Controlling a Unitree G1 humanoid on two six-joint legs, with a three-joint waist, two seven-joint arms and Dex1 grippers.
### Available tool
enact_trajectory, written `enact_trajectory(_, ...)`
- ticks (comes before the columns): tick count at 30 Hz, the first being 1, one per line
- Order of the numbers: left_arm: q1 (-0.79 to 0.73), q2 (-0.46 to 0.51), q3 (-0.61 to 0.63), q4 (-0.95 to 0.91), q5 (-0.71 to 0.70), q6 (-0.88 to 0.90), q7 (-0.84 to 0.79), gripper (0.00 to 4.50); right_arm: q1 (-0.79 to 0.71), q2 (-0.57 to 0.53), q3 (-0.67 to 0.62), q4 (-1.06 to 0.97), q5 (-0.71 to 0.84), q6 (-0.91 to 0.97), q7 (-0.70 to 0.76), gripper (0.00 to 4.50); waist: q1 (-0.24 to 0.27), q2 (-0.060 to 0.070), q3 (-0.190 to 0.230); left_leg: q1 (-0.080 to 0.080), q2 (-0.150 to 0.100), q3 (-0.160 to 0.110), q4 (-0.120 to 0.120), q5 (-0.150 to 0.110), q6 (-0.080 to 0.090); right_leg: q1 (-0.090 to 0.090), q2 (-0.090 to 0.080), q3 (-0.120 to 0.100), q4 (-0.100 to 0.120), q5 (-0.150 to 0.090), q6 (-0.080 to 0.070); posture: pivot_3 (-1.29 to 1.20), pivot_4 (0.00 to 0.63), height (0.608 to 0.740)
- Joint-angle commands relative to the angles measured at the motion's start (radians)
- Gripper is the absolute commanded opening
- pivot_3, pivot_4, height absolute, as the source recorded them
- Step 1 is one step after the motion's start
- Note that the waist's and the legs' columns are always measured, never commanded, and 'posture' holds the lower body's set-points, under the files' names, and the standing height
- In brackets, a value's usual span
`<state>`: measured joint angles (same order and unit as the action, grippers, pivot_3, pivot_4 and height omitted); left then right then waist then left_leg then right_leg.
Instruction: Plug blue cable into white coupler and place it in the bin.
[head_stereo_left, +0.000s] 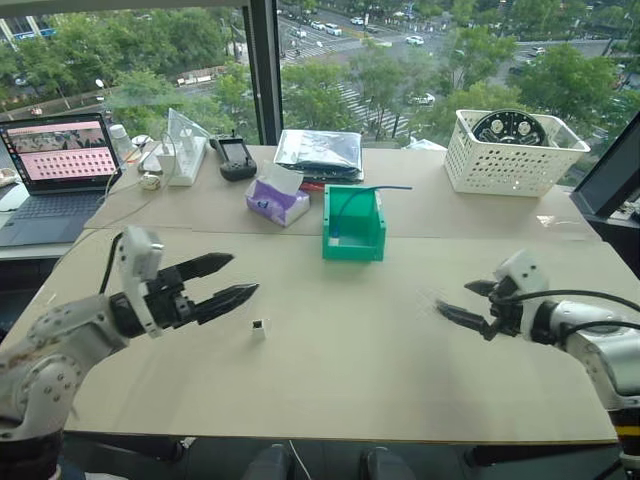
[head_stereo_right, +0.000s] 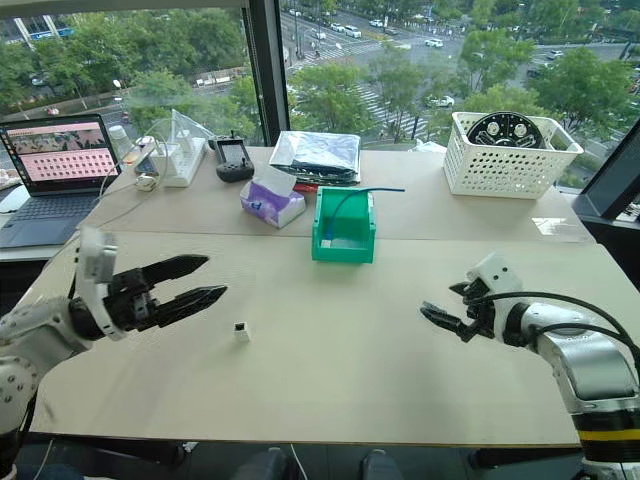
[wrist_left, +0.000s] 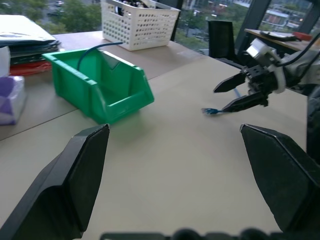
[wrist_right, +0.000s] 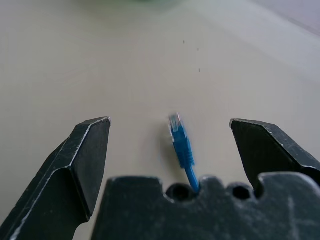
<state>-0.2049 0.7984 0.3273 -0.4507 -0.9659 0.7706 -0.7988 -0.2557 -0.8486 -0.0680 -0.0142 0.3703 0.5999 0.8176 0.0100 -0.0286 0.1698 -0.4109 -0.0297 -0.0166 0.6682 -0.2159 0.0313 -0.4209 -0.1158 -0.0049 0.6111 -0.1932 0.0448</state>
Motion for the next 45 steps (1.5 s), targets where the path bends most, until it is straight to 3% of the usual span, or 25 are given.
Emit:
enact_trajectory(1,-0.043,0.043,-0.032,-0.047,-0.019,0.041,0.004,4.50,-0.031,-0.012,0.028,0.038,-0.030,-0.034,0.056,4.22,-0.004,0.000,0.000,0.000,0.001,0.000,0.000,0.000,0.000,0.000,0.001,0.000,0.000,0.000,0.000,0.00,0.150,0.740)
enact_trajectory(4,-0.021,0.065,-0.063,-0.074,0.006,0.046,-0.006,4.50,-0.058,0.005,0.053,0.117,-0.069,-0.091,0.071,3.46,-0.012,0.000,0.000,0.001,0.003,0.002,0.000,0.000,0.000,0.000,0.003,0.002,0.000,0.000,-0.001,0.00,0.150,0.740)
enact_trajectory(11,-0.012,0.062,-0.065,-0.076,0.004,0.049,-0.003,4.50,-0.128,0.034,0.083,0.255,-0.127,-0.178,0.124,0.93,-0.021,0.000,0.000,0.005,0.006,0.009,-0.001,0.000,0.000,0.000,0.006,0.008,0.000,-0.001,0.003,0.00,0.150,0.740)
enact_trajectory(14,-0.021,0.069,-0.082,-0.073,0.022,0.043,-0.020,4.50,-0.155,0.031,0.106,0.286,-0.158,-0.222,0.155,0.05,-0.022,0.000,0.000,0.005,0.007,0.011,-0.001,0.000,0.000,0.000,0.007,0.010,0.000,0.000,0.002,0.00,0.150,0.740)
enact_trajectory(24,-0.168,0.089,-0.258,0.002,0.189,-0.036,-0.153,4.50,-0.347,0.060,0.272,0.214,-0.249,-0.373,0.355,0.05,-0.026,-0.001,0.001,0.007,0.009,0.017,-0.001,0.000,0.000,-0.002,0.010,0.015,0.000,0.000,0.003,0.00,0.150,0.740)
enact_trajectory(31,-0.277,0.043,-0.393,0.065,0.284,-0.104,-0.256,4.50,-0.497,0.205,0.480,0.254,-0.330,-0.475,0.526,0.05,-0.024,-0.001,0.001,0.006,0.010,0.017,-0.001,0.000,0.000,-0.003,0.011,0.014,0.000,0.002,0.000,0.00,0.150,0.740)
enact_trajectory(37,-0.315,0.017,-0.466,0.087,0.380,-0.141,-0.270,4.50,-0.541,0.275,0.526,0.350,-0.360,-0.535,0.580,0.05,-0.019,-0.002,0.002,0.005,0.009,0.016,-0.001,0.000,-0.001,-0.003,0.011,0.014,0.000,0.004,-0.003,0.00,0.150,0.740)
enact_trajectory(45,-0.376,-0.045,-0.615,0.185,0.587,-0.271,-0.298,4.50,-0.515,0.249,0.465,0.243,-0.321,-0.446,0.611,2.64,-0.022,-0.002,0.002,0.005,0.009,0.016,-0.001,0.000,-0.001,-0.003,0.011,0.015,0.001,0.005,-0.003,0.00,0.150,0.740)
